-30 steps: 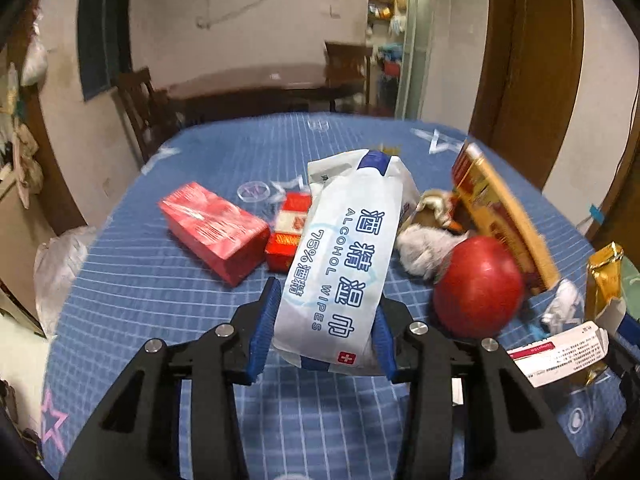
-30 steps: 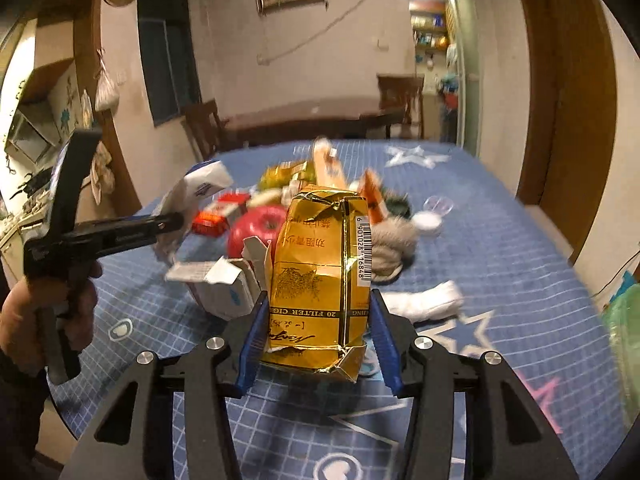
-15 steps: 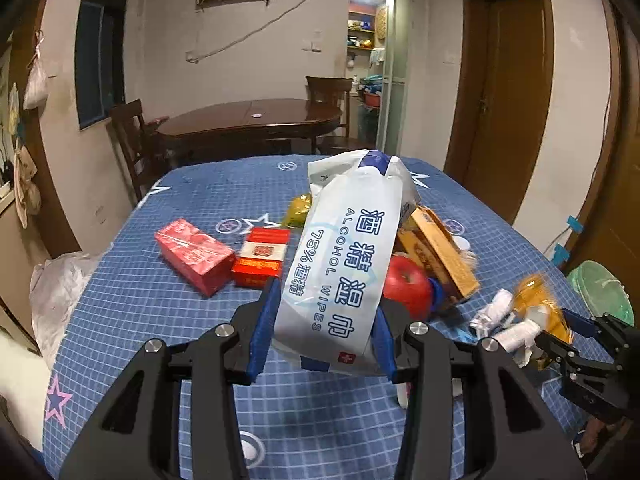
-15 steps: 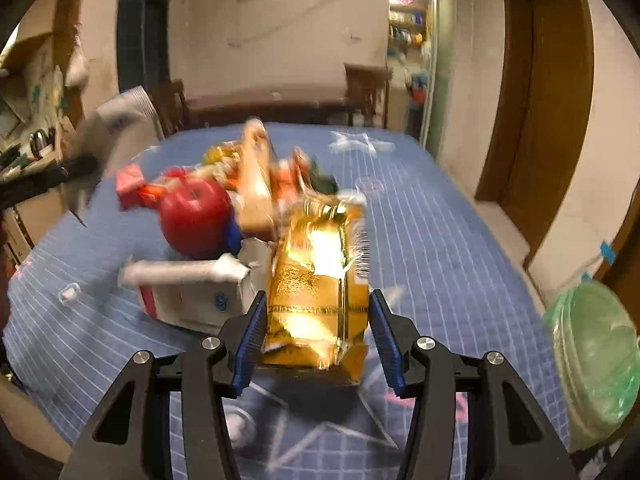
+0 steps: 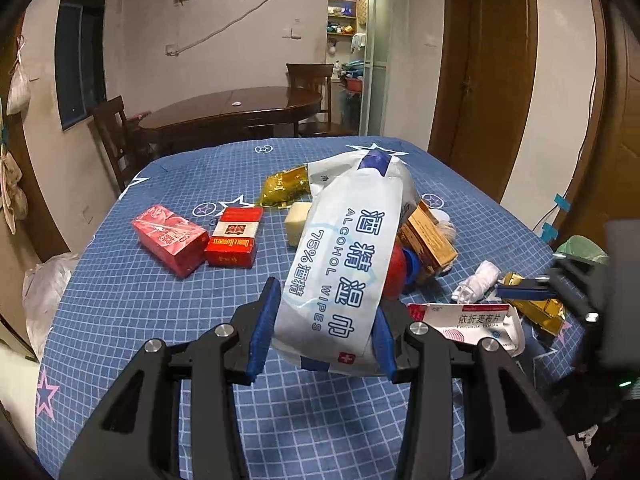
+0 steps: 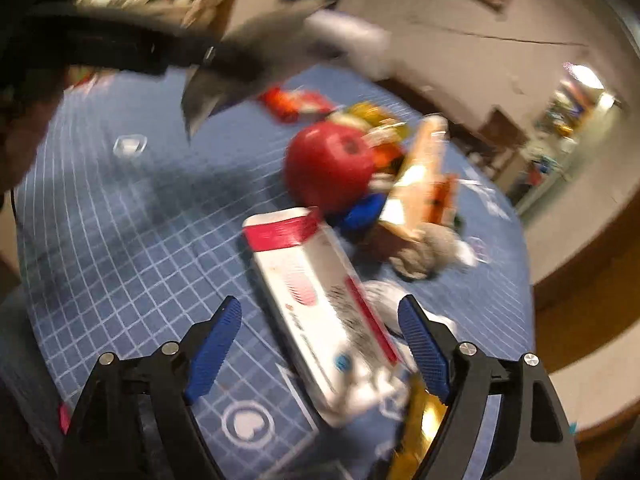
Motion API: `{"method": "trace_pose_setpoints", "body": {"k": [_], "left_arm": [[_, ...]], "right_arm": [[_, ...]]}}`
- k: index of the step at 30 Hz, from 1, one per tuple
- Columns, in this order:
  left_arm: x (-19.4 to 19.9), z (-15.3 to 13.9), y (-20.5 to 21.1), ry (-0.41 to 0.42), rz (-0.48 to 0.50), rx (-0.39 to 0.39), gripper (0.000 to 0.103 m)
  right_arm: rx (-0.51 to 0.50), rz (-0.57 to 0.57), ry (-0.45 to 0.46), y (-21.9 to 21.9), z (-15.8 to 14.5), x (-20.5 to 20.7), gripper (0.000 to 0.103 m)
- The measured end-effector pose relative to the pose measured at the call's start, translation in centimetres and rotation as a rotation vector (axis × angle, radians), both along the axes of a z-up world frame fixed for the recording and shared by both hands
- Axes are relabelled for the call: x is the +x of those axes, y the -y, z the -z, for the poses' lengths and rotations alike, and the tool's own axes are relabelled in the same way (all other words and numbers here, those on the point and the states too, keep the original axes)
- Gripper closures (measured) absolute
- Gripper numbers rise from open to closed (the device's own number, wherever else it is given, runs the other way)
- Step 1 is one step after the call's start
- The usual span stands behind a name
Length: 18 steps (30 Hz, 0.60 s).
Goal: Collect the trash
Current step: 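Release the gold wrapper and grasp the white-red medicine box with the right tool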
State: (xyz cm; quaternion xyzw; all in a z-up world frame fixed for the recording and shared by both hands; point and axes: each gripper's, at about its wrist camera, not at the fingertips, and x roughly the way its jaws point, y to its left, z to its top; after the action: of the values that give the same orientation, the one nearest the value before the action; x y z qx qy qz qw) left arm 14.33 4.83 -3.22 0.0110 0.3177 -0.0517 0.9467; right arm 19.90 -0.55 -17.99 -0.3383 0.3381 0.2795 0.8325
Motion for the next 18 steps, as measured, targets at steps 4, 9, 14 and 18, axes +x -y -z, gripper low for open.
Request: {"method": "trace_pose_setpoints", "body": {"k": [4, 9, 14, 18], "left_arm": [[-0.4, 0.3, 0.7, 0.010, -0.002, 0.021, 0.062], [-0.7, 0.5, 1.2, 0.025, -0.012, 0.037, 0.062], [-0.8, 0.3, 0.9, 0.044, -0.039, 0.038, 0.062], [-1.1, -0.2, 1.1, 0.065, -0.051, 0.046, 0.062]], "right_arm": [[0.034, 0.027, -0.046, -0.6, 0.8, 1.9, 0.022], [0.107, 0.052, -0.053, -0.6, 1.2, 2.3, 0.040], [0.220, 0.078, 0.020, 0.8, -1.3, -0.3, 0.051], [0.344, 0.140, 0.096, 2.2, -3.6, -2.0, 0.051]]}}
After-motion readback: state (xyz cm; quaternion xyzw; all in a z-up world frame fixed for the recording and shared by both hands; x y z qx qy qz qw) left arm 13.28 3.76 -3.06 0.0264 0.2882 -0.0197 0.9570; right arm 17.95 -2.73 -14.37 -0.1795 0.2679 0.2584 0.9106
